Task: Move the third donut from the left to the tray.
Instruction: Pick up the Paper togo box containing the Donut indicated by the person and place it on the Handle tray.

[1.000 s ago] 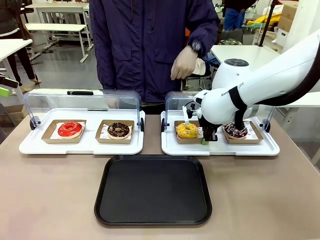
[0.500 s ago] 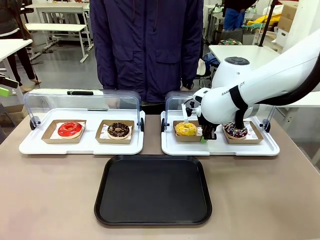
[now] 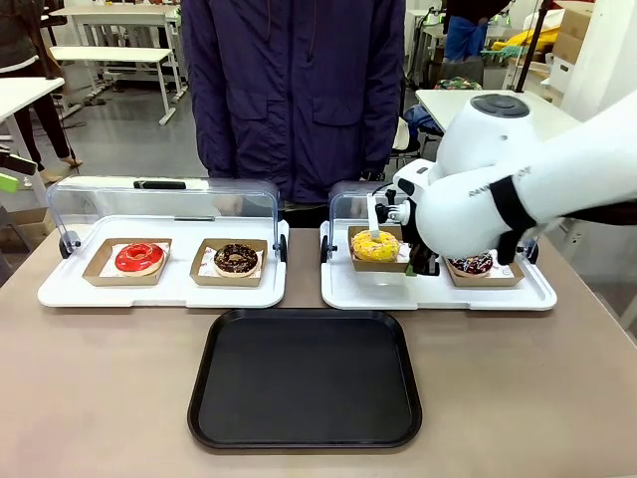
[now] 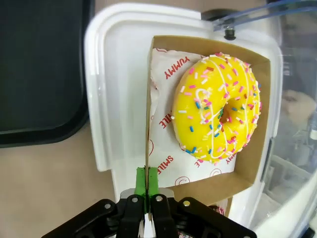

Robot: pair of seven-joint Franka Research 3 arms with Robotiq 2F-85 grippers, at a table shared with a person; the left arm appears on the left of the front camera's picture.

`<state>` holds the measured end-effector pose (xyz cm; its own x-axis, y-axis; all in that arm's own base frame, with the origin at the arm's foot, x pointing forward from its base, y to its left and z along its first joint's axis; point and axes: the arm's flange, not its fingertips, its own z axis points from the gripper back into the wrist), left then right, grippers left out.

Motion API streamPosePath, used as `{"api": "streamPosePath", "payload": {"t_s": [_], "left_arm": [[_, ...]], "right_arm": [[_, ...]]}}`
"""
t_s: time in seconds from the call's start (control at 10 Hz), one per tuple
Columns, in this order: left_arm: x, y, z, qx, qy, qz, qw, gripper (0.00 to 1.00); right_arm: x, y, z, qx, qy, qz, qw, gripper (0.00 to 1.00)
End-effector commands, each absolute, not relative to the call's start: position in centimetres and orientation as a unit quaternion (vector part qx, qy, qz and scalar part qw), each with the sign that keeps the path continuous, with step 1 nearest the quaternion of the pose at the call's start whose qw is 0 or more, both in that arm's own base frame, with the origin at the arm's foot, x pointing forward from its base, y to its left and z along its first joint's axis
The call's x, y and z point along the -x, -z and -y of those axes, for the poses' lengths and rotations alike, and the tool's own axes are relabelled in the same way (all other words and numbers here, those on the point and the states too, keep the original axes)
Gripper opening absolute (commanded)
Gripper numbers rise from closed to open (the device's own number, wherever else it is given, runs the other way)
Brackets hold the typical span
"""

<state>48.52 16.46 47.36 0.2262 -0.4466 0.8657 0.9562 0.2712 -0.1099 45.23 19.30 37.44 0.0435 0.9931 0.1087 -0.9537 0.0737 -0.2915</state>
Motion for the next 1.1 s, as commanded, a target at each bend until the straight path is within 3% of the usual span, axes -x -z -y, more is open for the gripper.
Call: {"api": "streamPosePath", "payload": {"t_s": [0.0,0.4,1.0], "left_arm": [[-48.4,-47.5,-16.2,0.342,0.499,0.371,0.704,1.00],[-48.4,-47.5,-16.2,0.342,0.499,0.371,0.704,1.00],[-48.4,-47.5,-16.2,0.342,0.499,0.371,0.704,1.00]], "right_arm": [[-41.0,-39.0,-18.7,0.102,-0.657,0.171,0.727,0.02],[-33.8,-39.2,-19.7,0.103,-0.638,0.183,0.741,0.02],[-28.7,-37.0,-24.0,0.088,-0.661,0.159,0.728,0.02]]}}
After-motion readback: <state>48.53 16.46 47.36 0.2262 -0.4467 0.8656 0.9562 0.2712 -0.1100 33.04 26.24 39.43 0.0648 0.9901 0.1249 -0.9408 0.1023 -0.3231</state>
